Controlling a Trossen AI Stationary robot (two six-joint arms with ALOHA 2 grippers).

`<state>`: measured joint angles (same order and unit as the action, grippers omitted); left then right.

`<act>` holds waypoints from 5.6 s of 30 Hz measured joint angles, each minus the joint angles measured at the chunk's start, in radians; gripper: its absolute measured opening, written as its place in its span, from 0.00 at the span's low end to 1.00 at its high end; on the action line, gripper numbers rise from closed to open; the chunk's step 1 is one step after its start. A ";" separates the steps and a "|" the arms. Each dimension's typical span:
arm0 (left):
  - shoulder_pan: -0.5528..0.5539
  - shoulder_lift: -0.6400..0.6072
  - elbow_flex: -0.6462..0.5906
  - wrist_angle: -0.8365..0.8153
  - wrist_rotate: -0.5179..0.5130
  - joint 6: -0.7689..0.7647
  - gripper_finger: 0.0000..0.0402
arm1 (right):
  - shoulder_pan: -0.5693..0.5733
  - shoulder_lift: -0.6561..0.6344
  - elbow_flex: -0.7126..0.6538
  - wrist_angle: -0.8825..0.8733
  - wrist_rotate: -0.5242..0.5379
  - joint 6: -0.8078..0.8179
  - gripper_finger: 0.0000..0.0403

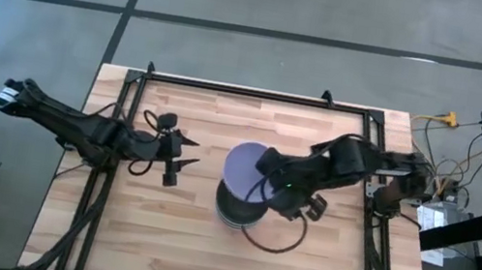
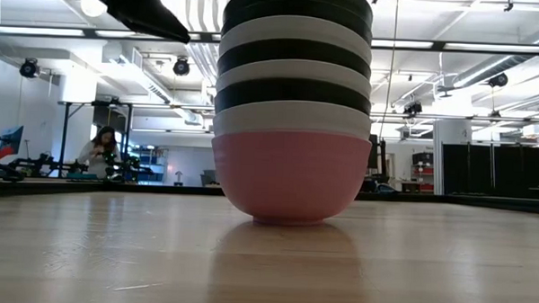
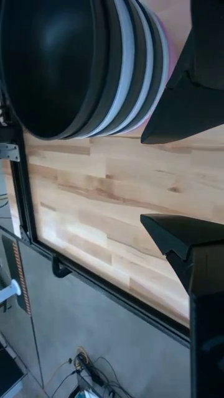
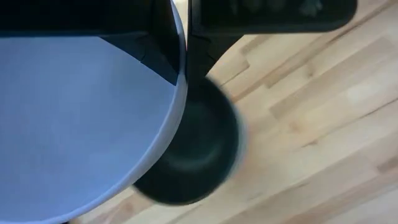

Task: Nest bowls inside each other
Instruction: Stack the purple bowl on top of the black bowl, then return to Home Position

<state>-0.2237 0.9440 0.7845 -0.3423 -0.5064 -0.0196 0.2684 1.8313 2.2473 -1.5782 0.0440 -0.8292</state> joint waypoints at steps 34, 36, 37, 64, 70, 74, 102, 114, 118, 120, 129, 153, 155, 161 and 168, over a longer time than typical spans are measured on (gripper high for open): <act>0.000 -0.057 0.000 -0.065 0.001 0.002 0.45 | 0.029 0.121 -0.024 0.008 -0.052 0.071 0.03; 0.000 -0.057 0.000 -0.065 0.001 0.002 0.45 | 0.032 0.127 -0.040 0.009 -0.053 0.070 0.03; 0.000 -0.057 0.000 -0.065 0.001 0.002 0.45 | 0.033 0.129 -0.046 0.010 -0.054 0.071 0.03; 0.000 -0.057 0.000 -0.064 0.001 0.002 0.45 | 0.083 0.182 -0.070 0.078 0.013 0.310 0.03; 0.000 -0.057 0.000 -0.064 0.001 0.002 0.45 | 0.085 0.181 -0.121 0.080 0.012 0.332 0.03; 0.000 -0.057 0.000 -0.064 0.001 0.002 0.45 | 0.086 0.180 -0.140 0.084 0.013 0.343 0.03; 0.000 -0.057 0.000 -0.062 0.001 0.001 0.45 | 0.060 0.161 -0.142 0.118 -0.076 0.419 0.28; 0.000 -0.056 0.000 -0.038 0.001 0.000 0.45 | 0.050 0.052 -0.142 0.131 -0.013 0.408 0.33; 0.000 -0.056 0.000 0.011 0.001 0.001 0.45 | 0.029 -0.011 -0.142 0.167 -0.019 0.465 0.31; 0.000 -0.056 0.000 0.040 0.002 0.001 0.45 | 0.010 -0.048 -0.144 0.201 -0.043 0.531 0.29; 0.000 -0.055 0.000 0.259 0.004 0.000 0.45 | -0.026 -0.297 -0.506 0.907 -0.172 0.829 0.23; 0.002 -0.187 0.044 1.069 0.116 0.129 0.02 | -0.160 -0.779 -1.263 2.439 0.090 0.948 0.02; 0.002 -0.236 0.044 1.067 0.116 0.156 0.03 | -0.164 -0.897 -1.288 2.383 0.102 0.898 0.02; 0.001 -0.414 0.028 0.941 0.119 0.240 0.00 | -0.162 -1.235 -1.317 2.082 0.172 0.776 0.02; 0.001 -0.658 0.003 0.533 0.097 0.187 0.00 | -0.162 -1.500 -1.313 1.625 0.311 0.818 0.02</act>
<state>-0.2226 0.2858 0.7871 0.1907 -0.4091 0.1678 0.1065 0.3311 0.9342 0.0469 0.3550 -0.0110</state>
